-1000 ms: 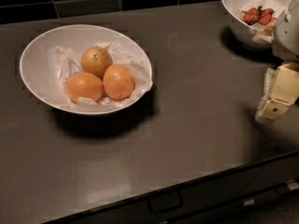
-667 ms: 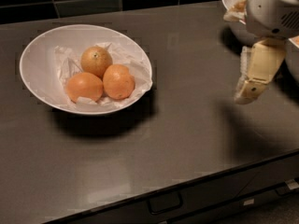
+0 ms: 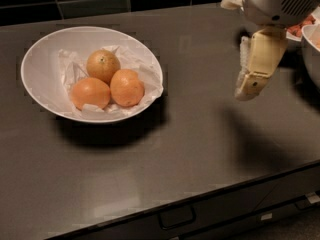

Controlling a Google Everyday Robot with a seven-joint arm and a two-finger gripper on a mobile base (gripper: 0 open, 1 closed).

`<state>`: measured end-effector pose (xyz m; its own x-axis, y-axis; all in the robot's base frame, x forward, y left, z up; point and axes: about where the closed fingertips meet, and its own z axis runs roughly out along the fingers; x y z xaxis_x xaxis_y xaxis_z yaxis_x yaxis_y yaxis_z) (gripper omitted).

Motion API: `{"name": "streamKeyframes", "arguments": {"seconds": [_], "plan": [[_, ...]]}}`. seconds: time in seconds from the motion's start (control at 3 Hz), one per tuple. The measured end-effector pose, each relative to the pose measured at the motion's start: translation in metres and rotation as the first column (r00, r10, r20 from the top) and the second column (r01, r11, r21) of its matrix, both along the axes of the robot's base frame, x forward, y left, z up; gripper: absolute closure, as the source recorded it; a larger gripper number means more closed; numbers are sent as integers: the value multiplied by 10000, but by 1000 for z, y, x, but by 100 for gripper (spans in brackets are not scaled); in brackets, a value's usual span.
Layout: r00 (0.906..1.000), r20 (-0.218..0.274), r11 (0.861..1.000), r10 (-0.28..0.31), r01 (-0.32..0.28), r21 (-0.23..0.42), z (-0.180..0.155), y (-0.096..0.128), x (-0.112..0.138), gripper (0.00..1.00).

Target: Pick orange from white bowl

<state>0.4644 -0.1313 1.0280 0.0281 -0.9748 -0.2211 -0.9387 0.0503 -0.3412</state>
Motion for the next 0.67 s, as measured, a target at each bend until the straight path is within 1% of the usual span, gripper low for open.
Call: {"name": "streamKeyframes", "arguments": {"seconds": [0.33, 0.67], "plan": [[9944, -135, 9944, 1052, -1053, -100, -6, 33, 15, 0], [9848, -265, 9850, 1714, -1718, -132, -13, 60, 26, 0]]}}
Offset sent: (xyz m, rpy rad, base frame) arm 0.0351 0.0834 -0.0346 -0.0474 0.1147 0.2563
